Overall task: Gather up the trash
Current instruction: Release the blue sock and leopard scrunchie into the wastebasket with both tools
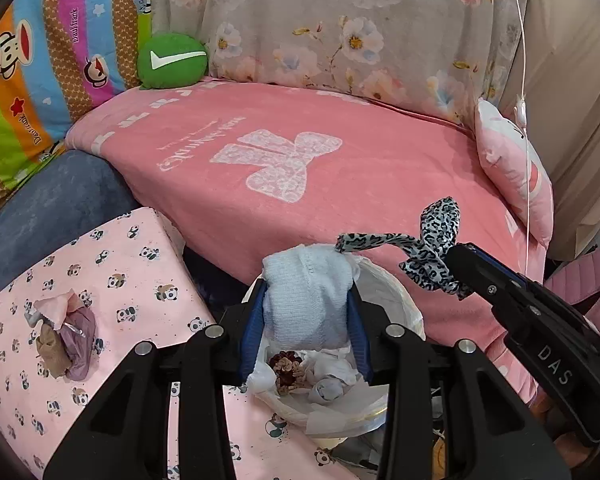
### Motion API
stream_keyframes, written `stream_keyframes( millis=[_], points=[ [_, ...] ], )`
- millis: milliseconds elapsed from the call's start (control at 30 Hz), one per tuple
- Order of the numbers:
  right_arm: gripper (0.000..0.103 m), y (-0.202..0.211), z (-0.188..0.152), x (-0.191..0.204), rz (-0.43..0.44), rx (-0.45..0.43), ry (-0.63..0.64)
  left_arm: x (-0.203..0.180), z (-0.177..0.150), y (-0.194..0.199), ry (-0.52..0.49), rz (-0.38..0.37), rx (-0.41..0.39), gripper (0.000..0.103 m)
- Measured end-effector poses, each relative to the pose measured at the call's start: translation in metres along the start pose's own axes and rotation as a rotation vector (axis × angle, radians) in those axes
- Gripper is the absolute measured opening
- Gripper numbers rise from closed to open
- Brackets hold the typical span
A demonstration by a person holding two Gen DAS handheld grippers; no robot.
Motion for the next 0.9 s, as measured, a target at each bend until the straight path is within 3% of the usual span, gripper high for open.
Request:
stream_keyframes(
  millis=[167,233,300,367,900],
  points=[
    [0.012,-0.003,-0.001,-0.006,-0.011,0.010,-0.006,-0.005,0.000,-0.005,-0.003,-0.003,0.012,0.042],
    [0.017,-0.003,-0.001,-0.007,-0.021,0.009,-0.009,-0.004,0.000,-0.005,0.000,0.001,0.010,0.053],
    [0.020,-0.003,-0.002,-0.006,-0.030,0.002,-0.018,-0.002,0.001,-0.003,0.012,0.021,-0.005,0.080],
    [0.024,-0.004,-0.003,-0.008,-0.029,0.004,-0.025,0.001,0.002,0.001,0.023,0.021,-0.029,0.082],
    [0.024,-0.010,-0.005,0.002,-0.014,0.024,0.010,0.019,0.002,0.006,0.070,0.036,-0.034,0.082]
  ],
)
Point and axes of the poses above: each gripper's, at about its wrist camera, not at the fingertips, and y roughly against the way its jaws point, x to its left, z to its top, the point moved 6 cm from there along -y, roughly the way its jaws point, and after that the axes turned 8 degrees about x, right-handed, at the moved point
